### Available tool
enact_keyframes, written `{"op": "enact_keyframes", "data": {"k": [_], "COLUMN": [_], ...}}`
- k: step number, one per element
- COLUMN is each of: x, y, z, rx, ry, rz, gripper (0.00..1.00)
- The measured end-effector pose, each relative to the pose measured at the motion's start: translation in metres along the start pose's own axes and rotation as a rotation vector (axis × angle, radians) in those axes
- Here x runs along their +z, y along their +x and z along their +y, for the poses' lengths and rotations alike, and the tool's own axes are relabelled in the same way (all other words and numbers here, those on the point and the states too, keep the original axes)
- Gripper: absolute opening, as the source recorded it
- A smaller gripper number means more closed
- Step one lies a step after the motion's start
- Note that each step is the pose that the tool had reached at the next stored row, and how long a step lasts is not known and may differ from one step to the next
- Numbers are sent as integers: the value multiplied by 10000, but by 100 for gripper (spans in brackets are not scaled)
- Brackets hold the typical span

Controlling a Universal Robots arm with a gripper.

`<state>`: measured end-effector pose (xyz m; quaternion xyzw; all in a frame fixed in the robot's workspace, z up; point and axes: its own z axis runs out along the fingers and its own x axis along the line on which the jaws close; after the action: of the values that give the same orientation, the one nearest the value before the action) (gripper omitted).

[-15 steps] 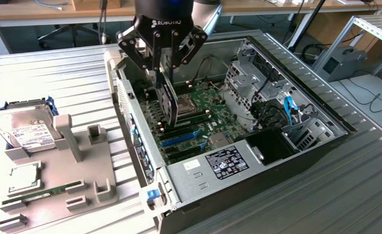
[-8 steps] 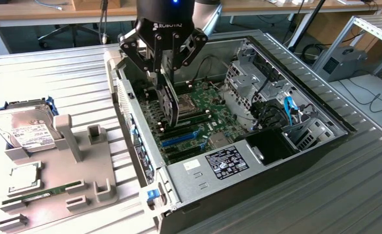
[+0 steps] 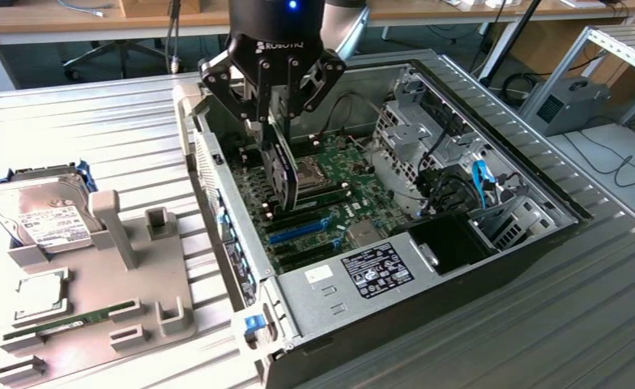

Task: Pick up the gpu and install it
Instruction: 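Pick up the gpu and move the gpu toward the slot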

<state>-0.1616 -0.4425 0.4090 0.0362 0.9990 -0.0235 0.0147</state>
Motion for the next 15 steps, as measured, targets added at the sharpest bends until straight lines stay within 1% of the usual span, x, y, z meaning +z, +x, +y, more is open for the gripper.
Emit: {"op": "enact_keyframes", "data": {"k": [15], "x": [53], "y": [-57], "z": [83], "rx": [-1], "ry": [29], "rz": [-3], "gripper": [26]}}
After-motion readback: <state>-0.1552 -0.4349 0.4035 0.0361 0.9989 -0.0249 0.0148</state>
